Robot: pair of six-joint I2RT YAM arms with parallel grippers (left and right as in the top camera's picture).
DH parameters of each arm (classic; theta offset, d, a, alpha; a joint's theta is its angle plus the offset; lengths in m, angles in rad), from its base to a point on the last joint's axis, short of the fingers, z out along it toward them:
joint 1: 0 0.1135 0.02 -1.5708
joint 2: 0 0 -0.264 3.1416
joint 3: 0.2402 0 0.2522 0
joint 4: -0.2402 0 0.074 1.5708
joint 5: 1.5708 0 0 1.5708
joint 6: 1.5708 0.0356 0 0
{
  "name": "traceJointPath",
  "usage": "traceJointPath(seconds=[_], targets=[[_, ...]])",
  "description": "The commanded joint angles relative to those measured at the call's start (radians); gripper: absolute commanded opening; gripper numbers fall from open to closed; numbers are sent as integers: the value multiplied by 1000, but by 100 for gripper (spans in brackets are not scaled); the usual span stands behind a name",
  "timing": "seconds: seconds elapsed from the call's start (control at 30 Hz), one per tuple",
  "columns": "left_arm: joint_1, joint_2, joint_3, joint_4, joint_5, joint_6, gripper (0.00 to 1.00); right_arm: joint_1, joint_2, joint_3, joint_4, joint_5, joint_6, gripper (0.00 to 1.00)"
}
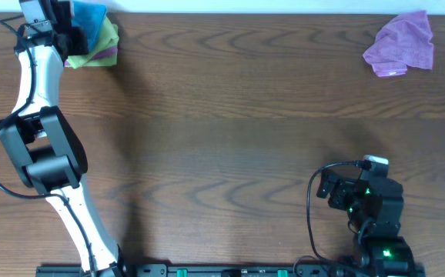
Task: Fold the cloth
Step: 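Lower the blue cloth onto the stack and open the left gripper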
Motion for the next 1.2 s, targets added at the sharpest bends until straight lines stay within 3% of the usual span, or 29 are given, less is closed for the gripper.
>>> traceJointPath(seconds=[0.0,0.03,0.13,0.17,0.2,0.23,0.33,0.8,1.1,1.13,1.17], targets=[[0,19,24,-33,-13,-24,6,-5,-5,-9,-1,6,12,99],[-1,19,24,-45,-13,-24,6,-5,-5,-9,-1,7,12,99],[-1,19,24,-64,-13,-27,23,-5,-5,-9,-1,6,12,99],[-1,19,24,-64,-13,-27,32,-5,-5,-9,-1,6,12,99],[-1,19,24,-64,-13,-31,48,-5,-5,-9,-1,7,12,99],[-1,19,24,-64,-13,-42,54,-5,-5,-9,-1,7,12,99],[-1,19,25,-60,-13,-46,64,-5,-5,-9,-1,7,12,99],[-8,-83,27,-143,39,-97,55,-5,-5,-9,-1,7,12,99],[-17,-201,27,-113,87,-97,61,-5,-5,-9,-1,7,12,99],[-17,-202,27,-90,79,-97,57,-5,-5,-9,-1,6,12,99],[-17,-198,27,-63,76,-97,38,-5,-5,-9,-1,6,12,99]])
